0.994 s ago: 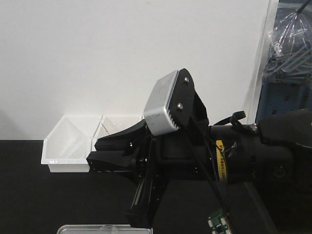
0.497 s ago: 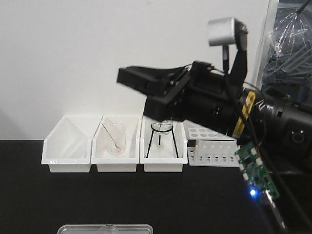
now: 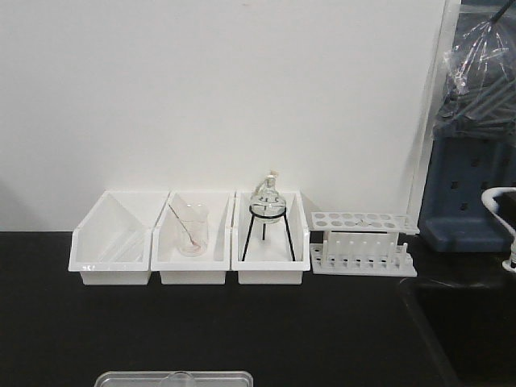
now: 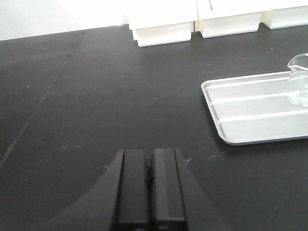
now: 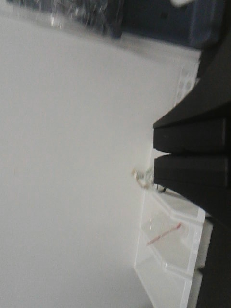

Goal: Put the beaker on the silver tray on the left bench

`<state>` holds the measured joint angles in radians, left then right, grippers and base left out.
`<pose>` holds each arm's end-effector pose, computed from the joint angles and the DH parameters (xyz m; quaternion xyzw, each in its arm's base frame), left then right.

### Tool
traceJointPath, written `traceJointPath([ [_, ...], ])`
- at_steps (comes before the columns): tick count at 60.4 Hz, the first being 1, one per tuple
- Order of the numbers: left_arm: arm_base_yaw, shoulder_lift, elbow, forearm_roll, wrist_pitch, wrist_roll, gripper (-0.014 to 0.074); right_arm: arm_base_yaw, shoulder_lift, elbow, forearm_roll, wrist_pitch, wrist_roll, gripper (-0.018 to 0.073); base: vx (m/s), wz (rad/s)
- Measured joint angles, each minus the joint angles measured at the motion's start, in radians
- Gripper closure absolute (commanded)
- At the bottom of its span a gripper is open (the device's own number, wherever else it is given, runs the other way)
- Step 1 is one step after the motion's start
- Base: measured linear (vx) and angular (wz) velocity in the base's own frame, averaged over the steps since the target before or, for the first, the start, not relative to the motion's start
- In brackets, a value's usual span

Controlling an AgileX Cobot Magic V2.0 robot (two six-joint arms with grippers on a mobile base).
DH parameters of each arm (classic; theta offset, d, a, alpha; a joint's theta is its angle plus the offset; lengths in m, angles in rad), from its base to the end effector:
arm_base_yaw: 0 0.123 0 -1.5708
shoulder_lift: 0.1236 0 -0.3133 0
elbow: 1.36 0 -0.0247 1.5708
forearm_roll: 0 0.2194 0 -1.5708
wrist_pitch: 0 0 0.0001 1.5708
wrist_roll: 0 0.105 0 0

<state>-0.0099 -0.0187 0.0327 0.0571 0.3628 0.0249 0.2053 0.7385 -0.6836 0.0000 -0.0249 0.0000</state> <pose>0.0060 0.0021 0.1665 0.0293 0.8010 0.0286 0.5972 0.1169 0.0243 0.3985 -0.0704 0.6830 0.0745 0.7232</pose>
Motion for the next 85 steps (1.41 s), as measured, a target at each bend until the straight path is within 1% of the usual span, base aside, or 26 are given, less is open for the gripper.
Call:
traceJointPath([
  [3,0.0,0.0,0.0,0.0,0.0,0.0,0.0595,-0.072,-0.089,0.081,-0.031,0.011,0.022,0.0575,0.0,0.0],
  [7,0.0,0.0,0.0,0.0,0.0,0.0,0.0595,-0.147,-0.213,0.185,-0.086,0.05,0.038,0.0575,0.0,0.0],
  [12,0.0,0.0,0.0,0.0,0.0,0.0,0.0595,-0.206,-0.329,0.297,-0.125,0.114,0.047,0.0575,0.0,0.0],
  [18,0.0,0.0,0.0,0.0,0.0,0.0,0.0595,-0.229,-0.442,0.418,-0.137,0.164,0.05,0.0575,0.0,0.0],
  [32,0.0,0.0,0.0,0.0,0.001,0.0,0.0595,-0.234,-0.719,0.697,-0.14,0.168,0.049,0.0575,0.0,0.0],
  [48,0.0,0.0,0.0,0.0,0.006,0.0,0.0595,-0.24,-0.75,0.715,-0.073,0.195,0.049,0.0573,0.0,0.0],
  [85,0.0,0.0,0.0,0.0,0.006,0.0,0.0595,-0.24,-0.75,0.715,-0.069,0.2,0.05,0.057,0.0,0.0],
])
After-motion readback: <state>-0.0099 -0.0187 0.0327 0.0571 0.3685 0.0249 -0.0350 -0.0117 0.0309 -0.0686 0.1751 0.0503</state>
